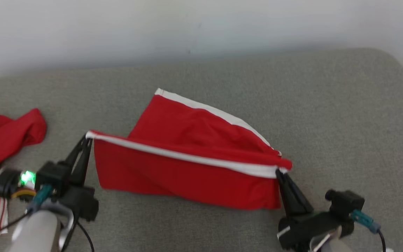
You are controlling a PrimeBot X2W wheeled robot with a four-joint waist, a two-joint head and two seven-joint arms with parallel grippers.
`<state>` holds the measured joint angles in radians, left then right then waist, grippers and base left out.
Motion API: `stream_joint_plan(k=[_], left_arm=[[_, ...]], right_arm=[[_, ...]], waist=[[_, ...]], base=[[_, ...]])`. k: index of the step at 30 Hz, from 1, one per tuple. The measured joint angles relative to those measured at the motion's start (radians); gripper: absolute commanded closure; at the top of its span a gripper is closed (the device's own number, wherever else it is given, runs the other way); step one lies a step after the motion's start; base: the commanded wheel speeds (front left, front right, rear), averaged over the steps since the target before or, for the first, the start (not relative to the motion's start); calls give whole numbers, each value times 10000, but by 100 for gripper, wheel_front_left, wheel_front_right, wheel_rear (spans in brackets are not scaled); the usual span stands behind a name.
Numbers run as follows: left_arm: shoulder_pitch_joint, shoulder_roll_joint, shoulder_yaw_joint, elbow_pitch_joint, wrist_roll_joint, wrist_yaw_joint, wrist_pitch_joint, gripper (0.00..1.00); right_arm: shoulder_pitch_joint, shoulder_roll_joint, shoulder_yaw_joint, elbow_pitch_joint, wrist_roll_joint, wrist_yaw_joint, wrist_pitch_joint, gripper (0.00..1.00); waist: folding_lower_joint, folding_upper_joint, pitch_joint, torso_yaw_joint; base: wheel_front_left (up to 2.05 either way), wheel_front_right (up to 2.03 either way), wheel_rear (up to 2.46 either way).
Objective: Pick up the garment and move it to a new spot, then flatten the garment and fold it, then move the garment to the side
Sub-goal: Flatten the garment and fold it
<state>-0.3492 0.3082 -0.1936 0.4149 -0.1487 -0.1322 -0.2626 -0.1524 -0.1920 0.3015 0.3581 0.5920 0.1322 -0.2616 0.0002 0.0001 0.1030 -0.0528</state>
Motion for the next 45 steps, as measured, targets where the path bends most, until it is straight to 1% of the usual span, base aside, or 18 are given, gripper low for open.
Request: stream_joint_plan(k=[3,4,10,12,17,23,27,30,36,37,38,39,41,43,45], left_arm=[[-1182,479,-619,349,-12,0,0,100],[-1936,729,-1041,604,-132,0,-2,100],[-3954,1505,-2807,1300,-362,2,-2,100],[-4539,1651,-3519,1693,-464,2,-2,100],[-6015,2038,-5327,2731,-1127,2,61,100],[-7477,2447,-6826,3227,-2249,2,125,100],[-8111,2621,-7499,3534,-2826,2,240,100],[-8484,2654,-7664,3839,-3033,0,190,100],[-8821,2412,-7812,4539,-3340,0,94,100],[-8848,2339,-7827,4625,-3342,2,88,100],[-8846,2263,-7854,4702,-3344,2,82,85],[-8840,2184,-7856,4798,-3390,2,73,62],[-8801,2088,-7770,4999,-3484,8,38,0],[-8676,2013,-7660,5145,-3565,36,29,0],[-8472,1902,-7450,5114,-3657,161,27,0]], right_arm=[[-589,251,-253,6,104,0,0,100],[-931,405,-453,31,117,0,0,100],[-1607,855,-917,123,151,-2,-2,100],[-1809,974,-1030,165,151,-2,-2,100],[-2315,1200,-1003,209,134,-2,-17,100],[-2643,1340,-928,115,230,-2,-23,100],[-2758,1386,-928,27,318,-2,-25,100],[-2809,1406,-922,-105,420,-2,-25,100],[-2899,1415,-727,-253,577,-2,-29,100],[-2907,1413,-667,-263,577,-2,-29,77],[-2924,1409,-606,-286,502,-2,-29,25],[-2926,1409,-579,-299,391,-2,-29,0],[-2921,1406,-587,-322,384,-2,-29,0],[-2879,1402,-662,-389,203,-4,-27,0],[-2800,1404,-844,-516,73,-4,-27,0]], waist=[[1,0,484,-118],[1,0,815,-200],[2,1,1745,-484],[2,1,2021,-590],[1,2,2613,-920],[0,1,3205,-1362],[0,1,3551,-1624],[-1,1,3761,-1799],[-1,1,4031,-2051],[-1,0,4054,-2070],[-1,1,4069,-2079],[-1,1,4076,-2076],[-1,1,4058,-2047],[-1,1,4004,-2005],[-2,1,3937,-1942]], base=[[0,0,0],[0,0,0],[0,0,0],[0,0,0],[0,0,0],[0,0,0],[0,0,0],[0,0,0],[0,0,0],[0,0,0],[0,0,0],[0,0,0],[0,0,0],[0,0,0],[0,0,0]])
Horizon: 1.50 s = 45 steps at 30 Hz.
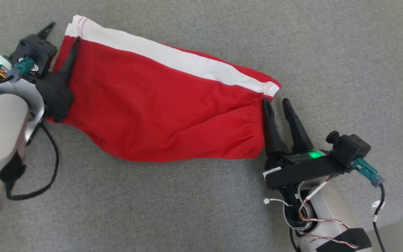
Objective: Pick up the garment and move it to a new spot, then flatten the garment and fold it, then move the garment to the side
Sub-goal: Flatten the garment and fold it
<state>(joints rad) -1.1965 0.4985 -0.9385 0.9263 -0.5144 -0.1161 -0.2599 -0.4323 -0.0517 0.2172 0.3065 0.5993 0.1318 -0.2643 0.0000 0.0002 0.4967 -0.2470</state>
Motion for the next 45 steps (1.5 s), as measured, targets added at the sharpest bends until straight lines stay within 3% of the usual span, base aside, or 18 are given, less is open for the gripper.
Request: stream_joint_plan(k=[12,25,31,33,34,35,36,41,45], left_arm=[[2336,-796,2213,-1120,-671,794,-27,0],[3581,-1582,3689,-690,-748,568,-27,0],[3698,-2013,3716,617,-754,531,73,0],[3653,-2167,3687,1026,-780,606,130,16],[3618,-2234,3689,1189,-798,581,144,52],[3591,-2282,3661,1308,-811,531,144,82],[3591,-2337,3634,1444,-817,456,142,100],[3757,-2495,3630,1733,-859,362,13,100],[4251,-2546,3944,1551,-892,596,-31,100]], right_arm=[[909,-4,-1478,-602,-1484,0,0,0],[1568,-4,-2541,-669,-1964,2,2,0],[1715,2,-2502,-543,-1964,2,2,0],[1753,-6,-2508,-481,-1964,0,2,0],[1777,-6,-2500,-447,-1964,0,2,0],[1803,-4,-2485,-418,-1964,0,2,0],[1829,-2,-2458,-403,-1964,0,2,0],[1884,-4,-2399,-295,-1946,0,2,0],[2057,0,-2382,-178,-1918,0,2,0]], waist=[[-1,-2,-759,416],[-2,-2,-1379,519],[-2,-3,-1525,443],[-3,-3,-1604,430],[-2,-3,-1647,426],[-3,-3,-1694,422],[-2,-3,-1742,419],[-2,-2,-2037,422],[0,-2,-2366,446]], base=[[0,0,0],[0,0,0],[0,0,0],[0,0,0],[0,0,0],[0,0,0],[0,0,0],[0,0,0],[0,0,0]])
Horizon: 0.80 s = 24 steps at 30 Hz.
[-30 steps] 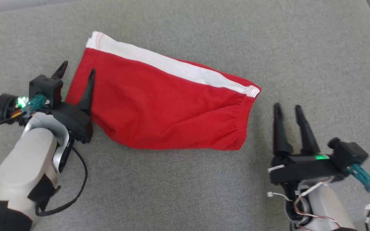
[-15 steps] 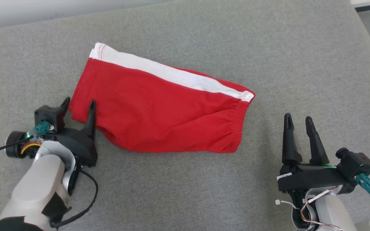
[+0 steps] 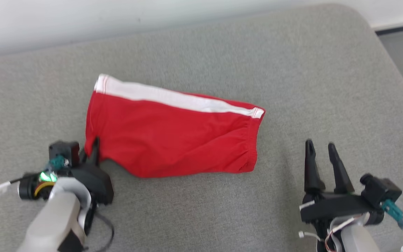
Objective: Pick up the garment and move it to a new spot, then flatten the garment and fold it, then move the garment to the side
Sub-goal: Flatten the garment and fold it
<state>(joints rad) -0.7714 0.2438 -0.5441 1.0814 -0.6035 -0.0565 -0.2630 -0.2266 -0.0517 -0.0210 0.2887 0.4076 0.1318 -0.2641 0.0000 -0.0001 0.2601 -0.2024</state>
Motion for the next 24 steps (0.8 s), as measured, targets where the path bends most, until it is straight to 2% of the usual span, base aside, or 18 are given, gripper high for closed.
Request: stream_joint_plan(k=[9,20,21,22,24], left_arm=[[2633,-128,1624,-2439,309,658,4,100],[5258,-809,3588,-4414,1584,821,4,100],[5381,-888,3804,-4625,1756,825,4,60],[5497,-943,3954,-4815,1923,821,2,0],[5759,-1064,4307,-5112,2290,811,2,0]], right_arm=[[825,0,-58,324,-77,0,0,0],[1275,0,94,522,-311,0,0,0],[1277,2,105,523,-318,0,0,0],[1277,-2,111,523,-322,0,0,0],[1275,2,144,523,-382,0,0,0]], waist=[[-1,-1,-1073,233],[-2,0,-2074,626],[-2,-1,-2104,666],[-2,-1,-2127,702],[0,0,-2158,758]], base=[[0,0,0],[0,0,0],[0,0,0],[0,0,0],[0,0,0]])
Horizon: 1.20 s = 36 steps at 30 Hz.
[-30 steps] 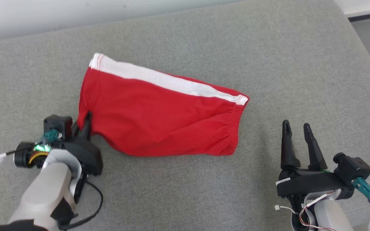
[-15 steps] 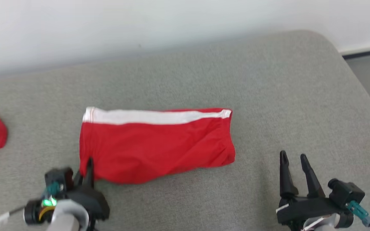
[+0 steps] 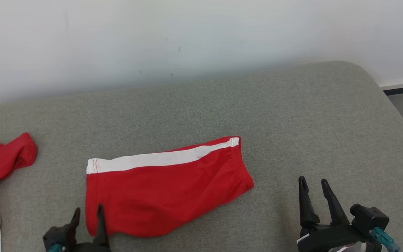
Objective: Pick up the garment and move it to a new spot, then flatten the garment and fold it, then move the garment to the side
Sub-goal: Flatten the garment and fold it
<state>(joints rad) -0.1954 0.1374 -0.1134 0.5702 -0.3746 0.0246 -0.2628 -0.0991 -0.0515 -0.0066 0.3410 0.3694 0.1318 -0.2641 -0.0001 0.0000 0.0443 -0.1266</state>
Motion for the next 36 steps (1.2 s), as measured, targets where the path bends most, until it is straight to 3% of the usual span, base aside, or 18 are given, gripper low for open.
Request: stream_joint_plan(k=[10,27,36], left_arm=[[995,-276,849,-1463,2061,-2,0,0],[989,-765,1045,-2017,2940,-445,0,0],[706,-840,777,-1732,2882,-736,0,0]], right_arm=[[1,4,98,-119,-483,0,0,0],[-764,-2,435,-142,-560,0,0,0],[-1348,2,372,706,-725,0,-2,0]], waist=[[0,0,-12,192],[2,1,927,1171],[2,1,1457,2006]], base=[[0,0,0],[0,0,0],[0,0,0]])
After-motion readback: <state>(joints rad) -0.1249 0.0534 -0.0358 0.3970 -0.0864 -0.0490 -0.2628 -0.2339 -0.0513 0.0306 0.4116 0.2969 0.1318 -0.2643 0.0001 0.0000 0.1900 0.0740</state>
